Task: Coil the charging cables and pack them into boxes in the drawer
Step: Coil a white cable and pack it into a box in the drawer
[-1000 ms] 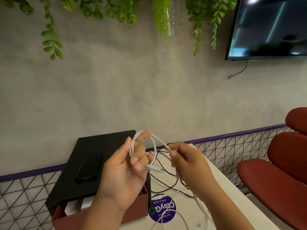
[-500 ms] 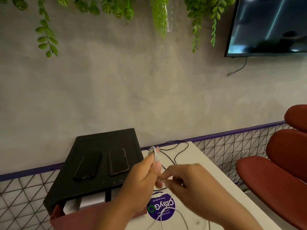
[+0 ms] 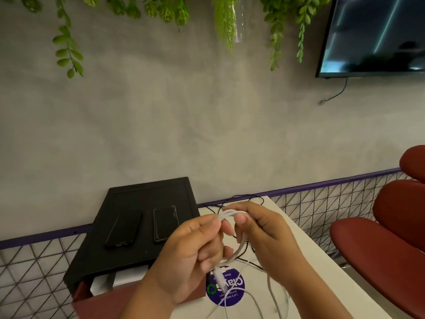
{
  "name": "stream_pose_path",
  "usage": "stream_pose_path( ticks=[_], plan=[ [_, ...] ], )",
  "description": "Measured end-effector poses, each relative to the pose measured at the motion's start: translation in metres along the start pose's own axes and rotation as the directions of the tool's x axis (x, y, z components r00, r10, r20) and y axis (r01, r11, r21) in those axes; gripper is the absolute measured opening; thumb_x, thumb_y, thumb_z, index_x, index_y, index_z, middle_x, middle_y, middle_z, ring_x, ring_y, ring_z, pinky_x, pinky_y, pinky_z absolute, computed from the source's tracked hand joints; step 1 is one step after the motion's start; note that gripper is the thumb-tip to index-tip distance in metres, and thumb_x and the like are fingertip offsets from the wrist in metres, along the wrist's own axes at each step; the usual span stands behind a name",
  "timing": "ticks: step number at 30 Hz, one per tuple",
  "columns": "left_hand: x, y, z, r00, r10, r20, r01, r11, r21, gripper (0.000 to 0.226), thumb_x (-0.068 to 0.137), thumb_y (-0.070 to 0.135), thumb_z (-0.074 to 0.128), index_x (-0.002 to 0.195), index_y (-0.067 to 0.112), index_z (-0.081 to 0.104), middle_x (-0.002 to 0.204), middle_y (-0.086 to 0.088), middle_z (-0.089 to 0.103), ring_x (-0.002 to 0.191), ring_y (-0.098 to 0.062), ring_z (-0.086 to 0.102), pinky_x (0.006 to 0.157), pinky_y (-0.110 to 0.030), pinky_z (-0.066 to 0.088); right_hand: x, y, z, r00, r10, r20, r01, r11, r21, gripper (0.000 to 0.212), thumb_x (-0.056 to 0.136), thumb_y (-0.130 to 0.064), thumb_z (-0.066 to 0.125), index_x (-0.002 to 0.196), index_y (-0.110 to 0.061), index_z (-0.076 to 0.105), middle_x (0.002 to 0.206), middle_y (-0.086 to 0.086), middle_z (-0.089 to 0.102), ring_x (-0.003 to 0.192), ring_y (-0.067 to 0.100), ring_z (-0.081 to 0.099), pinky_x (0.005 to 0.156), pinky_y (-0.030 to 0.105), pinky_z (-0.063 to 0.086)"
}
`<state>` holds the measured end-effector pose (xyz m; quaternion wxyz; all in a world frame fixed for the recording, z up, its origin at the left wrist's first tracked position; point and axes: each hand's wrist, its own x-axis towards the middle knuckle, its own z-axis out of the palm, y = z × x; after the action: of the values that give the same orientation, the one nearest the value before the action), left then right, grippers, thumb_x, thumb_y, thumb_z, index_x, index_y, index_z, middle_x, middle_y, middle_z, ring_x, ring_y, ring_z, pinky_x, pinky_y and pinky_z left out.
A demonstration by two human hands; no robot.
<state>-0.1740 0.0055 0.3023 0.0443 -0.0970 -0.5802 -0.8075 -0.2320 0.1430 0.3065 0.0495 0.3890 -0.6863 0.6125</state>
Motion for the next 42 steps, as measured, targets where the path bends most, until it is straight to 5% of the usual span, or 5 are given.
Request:
stream_pose_path(
  ticks=[7,16,21,29,42],
  plan=[
    [0.001,0.008,0.004,0.995,-0.055,-0.081,0.067,0.985,0.162,0.032,0.077,0.029,0.051,0.091,0.003,0.061,0.046,0.003,0.034,0.038,-0.008,0.030,0.056,-0.025,0.049,0.005,-0.001,0.005,0.993,0.103,-0.050,-0.098,0.991,0.096,0.019,0.089,-0.037,0.053,0.078,-0.025,0.063,0.048,-0.013,0.053,0.045,0.000,0.045,0.046,0.009,0.034],
    [0.003,0.003,-0.011,0.986,-0.059,0.154,0.128,0.866,-0.484,0.046,0.063,0.021,0.082,0.095,-0.009,0.069,0.039,0.004,0.031,0.032,-0.006,0.027,0.050,-0.025,0.047,0.004,-0.007,0.002,0.979,0.204,0.025,-0.203,0.942,0.268,0.022,0.094,-0.020,0.048,0.085,-0.017,0.067,0.047,-0.008,0.046,0.036,0.000,0.035,0.038,0.011,0.027],
    [0.002,0.003,-0.025,0.987,0.070,0.146,0.022,0.837,-0.547,0.053,0.103,0.023,0.010,0.139,-0.013,0.024,0.073,-0.004,0.037,0.065,-0.014,0.033,0.088,-0.029,0.034,-0.004,0.008,0.000,0.936,0.350,-0.045,-0.347,0.936,0.061,0.025,0.096,-0.016,0.045,0.092,-0.027,0.066,0.041,-0.008,0.043,0.035,0.000,0.035,0.039,0.009,0.028],
    [0.011,0.003,-0.020,0.987,0.161,0.015,-0.129,0.842,-0.524,0.059,0.084,0.021,0.062,0.131,-0.011,0.044,0.081,-0.009,0.060,0.065,-0.016,0.056,0.085,-0.031,0.051,-0.021,0.004,0.009,0.917,0.368,0.154,-0.299,0.890,-0.344,0.040,0.097,-0.027,0.045,0.073,-0.059,0.054,0.050,-0.014,0.051,0.049,0.001,0.042,0.054,0.017,0.035],
    [0.004,-0.015,-0.011,0.995,0.079,0.053,-0.095,0.763,0.639,0.074,0.079,0.069,0.036,0.133,0.019,0.044,0.103,0.003,0.064,0.098,-0.007,0.061,0.077,-0.014,0.048,-0.016,-0.024,-0.004,0.985,0.114,0.132,-0.022,0.832,-0.555,0.012,0.085,-0.035,0.065,0.073,-0.036,0.064,0.055,-0.024,0.054,0.060,0.001,0.052,0.051,0.013,0.035]
  ],
)
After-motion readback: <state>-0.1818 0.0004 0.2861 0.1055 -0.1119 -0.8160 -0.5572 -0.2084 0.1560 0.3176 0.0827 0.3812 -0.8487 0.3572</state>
